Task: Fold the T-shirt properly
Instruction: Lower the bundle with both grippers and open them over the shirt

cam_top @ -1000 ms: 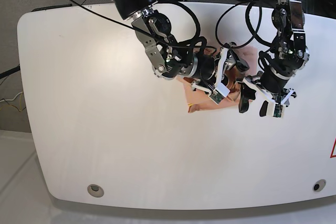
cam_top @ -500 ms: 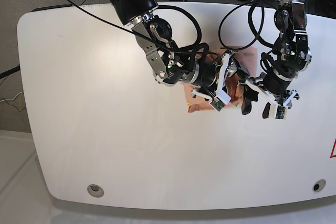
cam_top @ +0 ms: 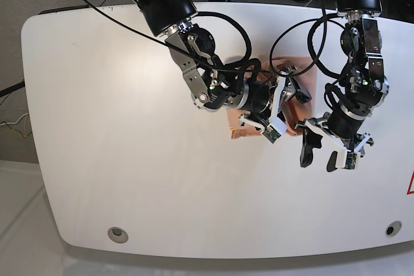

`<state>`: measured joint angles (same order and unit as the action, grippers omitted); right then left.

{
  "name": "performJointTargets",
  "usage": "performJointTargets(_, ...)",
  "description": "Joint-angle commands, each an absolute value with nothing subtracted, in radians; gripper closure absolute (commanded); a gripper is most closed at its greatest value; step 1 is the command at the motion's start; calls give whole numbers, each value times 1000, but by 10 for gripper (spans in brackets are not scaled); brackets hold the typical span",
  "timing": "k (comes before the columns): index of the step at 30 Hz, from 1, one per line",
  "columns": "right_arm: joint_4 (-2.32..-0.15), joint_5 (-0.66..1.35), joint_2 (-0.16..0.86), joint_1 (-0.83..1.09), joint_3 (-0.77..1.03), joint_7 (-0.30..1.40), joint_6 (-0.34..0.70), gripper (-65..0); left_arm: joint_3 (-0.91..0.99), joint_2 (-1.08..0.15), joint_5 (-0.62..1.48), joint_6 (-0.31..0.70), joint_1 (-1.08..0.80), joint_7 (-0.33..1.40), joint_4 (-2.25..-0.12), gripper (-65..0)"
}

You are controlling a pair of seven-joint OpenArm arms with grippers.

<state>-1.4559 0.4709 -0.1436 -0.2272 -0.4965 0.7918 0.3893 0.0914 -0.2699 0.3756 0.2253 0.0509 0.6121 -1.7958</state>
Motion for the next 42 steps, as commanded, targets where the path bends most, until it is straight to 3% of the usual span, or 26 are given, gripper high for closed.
performJointTargets(1, -1477, 489, -157, -252, -495, 765, 395, -377, 94, -289, 383, 226, 76, 587, -1817, -372)
performJointTargets(8, -1494, 484, -157, -249, -490, 785, 395, -373, 91, -288, 384, 226, 77, 587, -1817, -372)
performJointTargets(13, -1544, 484, -104, -254, -489, 789, 389, -373, 38, -286, 384, 226, 74, 587, -1817, -372)
performJointTargets(21, -1616, 490, -36, -254, -427, 794, 302, -373, -58, -283, 383, 222, 77, 587, -1819, -372)
performJointTargets(36, -1638, 484, -25, -252, -407, 826, 295, -373, -91, -249, 378, 220, 133, 587, -1819, -372)
performJointTargets(42, -1638, 489, 22, -243, -374, 828, 295, -362, -173, -249, 378, 220, 131, 587, -1819, -372)
